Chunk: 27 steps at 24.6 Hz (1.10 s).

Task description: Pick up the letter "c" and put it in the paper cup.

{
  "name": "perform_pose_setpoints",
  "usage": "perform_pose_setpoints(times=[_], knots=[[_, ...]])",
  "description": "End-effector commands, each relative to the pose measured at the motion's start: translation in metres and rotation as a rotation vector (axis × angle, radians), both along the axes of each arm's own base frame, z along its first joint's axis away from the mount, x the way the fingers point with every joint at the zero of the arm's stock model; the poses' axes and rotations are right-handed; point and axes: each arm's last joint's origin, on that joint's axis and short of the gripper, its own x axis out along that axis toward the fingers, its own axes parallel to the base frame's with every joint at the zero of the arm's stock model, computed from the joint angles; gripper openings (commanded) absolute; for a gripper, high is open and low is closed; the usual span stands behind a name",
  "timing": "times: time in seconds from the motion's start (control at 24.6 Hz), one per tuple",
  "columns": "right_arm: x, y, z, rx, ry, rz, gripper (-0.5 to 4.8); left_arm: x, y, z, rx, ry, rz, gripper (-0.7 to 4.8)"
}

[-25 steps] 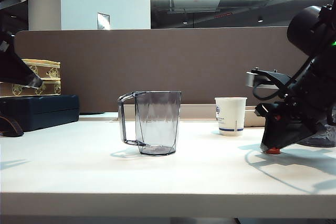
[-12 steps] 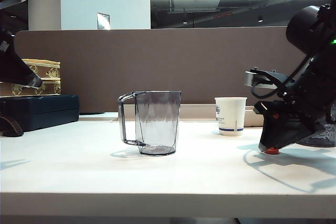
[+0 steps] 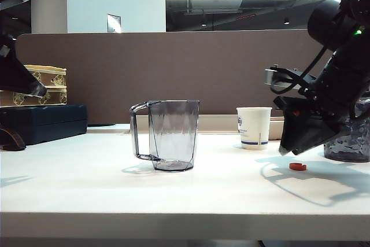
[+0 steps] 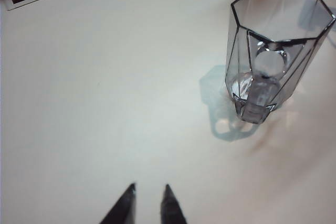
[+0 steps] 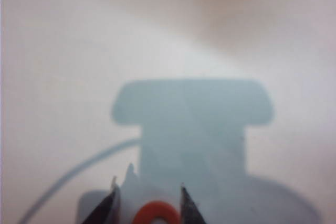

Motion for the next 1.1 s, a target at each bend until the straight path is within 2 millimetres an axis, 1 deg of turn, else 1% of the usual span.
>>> perform_pose_setpoints(times=[0.04, 0.12, 0.28, 0.32, 0.41, 0.69, 1.01, 1.1], knots=[[-0.0015, -0.0003, 0.0010, -0.013, 0.012, 0.002, 1.99, 0.0003, -0.0002, 0.0014, -0.005, -0.011, -0.004, 0.62], [-0.0021, -0.0008, 0.0013, -0.024, 0.014, -0.001, 2.12, 0.0003, -0.0002, 0.0014, -0.004, -0.011, -0.004, 0.62], [-0.0050, -0.0019, 0.0018, -0.040, 0.032, 0.004, 2.13, 0.0003, -0.0002, 0.0014, -0.004, -0.011, -0.004, 0.62], [-0.0062, -0.0022, 0.0012, -0.044, 0.046, 0.005, 2.27, 0.0003, -0.0002, 0.0013, -0.004, -0.010, -0.004, 0.62], [-0.0082, -0.0026, -0.0002, -0.051, 0.071, 0.005, 2.75, 0.0003, -0.0002, 0.0014, -0.004, -0.011, -0.004, 0.62], [-0.0087, -0.0036, -0.0012, -0.085, 0.070, 0.007, 2.74, 0.0003, -0.0002, 0.0014, -0.004, -0.011, -0.004, 0.62], [-0.0068, -0.0031, -0.0014, -0.082, 0.052, 0.008, 2.70, 0.0003, -0.0002, 0.0014, -0.004, -0.011, -0.004, 0.62], [-0.0057, -0.0027, -0.0049, -0.083, 0.061, 0.009, 2.70, 0.0003, -0.0002, 0.0014, -0.004, -0.011, -0.004, 0.62]])
